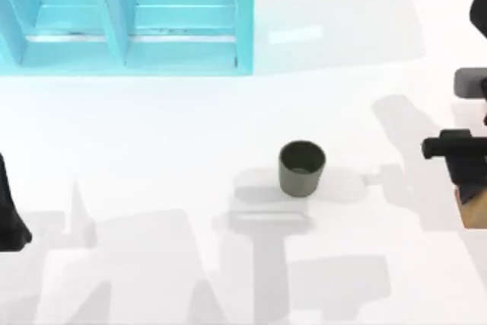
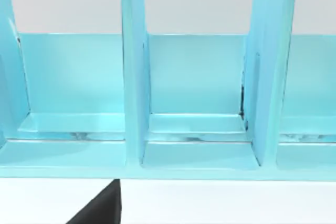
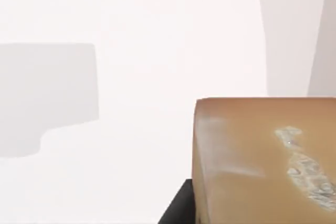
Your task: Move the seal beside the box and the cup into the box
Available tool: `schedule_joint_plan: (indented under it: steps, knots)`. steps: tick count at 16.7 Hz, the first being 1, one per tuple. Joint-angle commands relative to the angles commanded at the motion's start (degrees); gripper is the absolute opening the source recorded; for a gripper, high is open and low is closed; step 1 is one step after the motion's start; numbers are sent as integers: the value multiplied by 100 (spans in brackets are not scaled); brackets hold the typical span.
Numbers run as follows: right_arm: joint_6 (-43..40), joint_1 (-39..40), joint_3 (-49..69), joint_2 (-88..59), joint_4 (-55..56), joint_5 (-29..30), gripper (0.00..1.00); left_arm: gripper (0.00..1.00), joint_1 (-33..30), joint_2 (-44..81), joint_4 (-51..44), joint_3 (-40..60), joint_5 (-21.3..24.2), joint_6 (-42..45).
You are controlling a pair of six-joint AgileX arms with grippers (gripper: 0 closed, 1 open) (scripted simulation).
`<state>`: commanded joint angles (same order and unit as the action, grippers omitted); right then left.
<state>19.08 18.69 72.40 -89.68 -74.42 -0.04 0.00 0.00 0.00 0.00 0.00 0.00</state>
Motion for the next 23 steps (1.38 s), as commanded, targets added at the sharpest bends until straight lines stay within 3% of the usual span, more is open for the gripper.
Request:
schedule_joint_plan:
  steps: [4,8,15,23]
  knots:
    - [-500,-534,1629,-1237,-203,17,0,100,0,0,0,0,0,0]
    - [-834,-888,2413,-1955,-284,22,0,100,0,0,0,0,0,0]
    - [-846,-881,2352,-1994,-184,24,0,100,0,0,0,0,0,0]
    - [-838,-893,1206,-2144,1116,22,0,100,0,0,0,0,0,0]
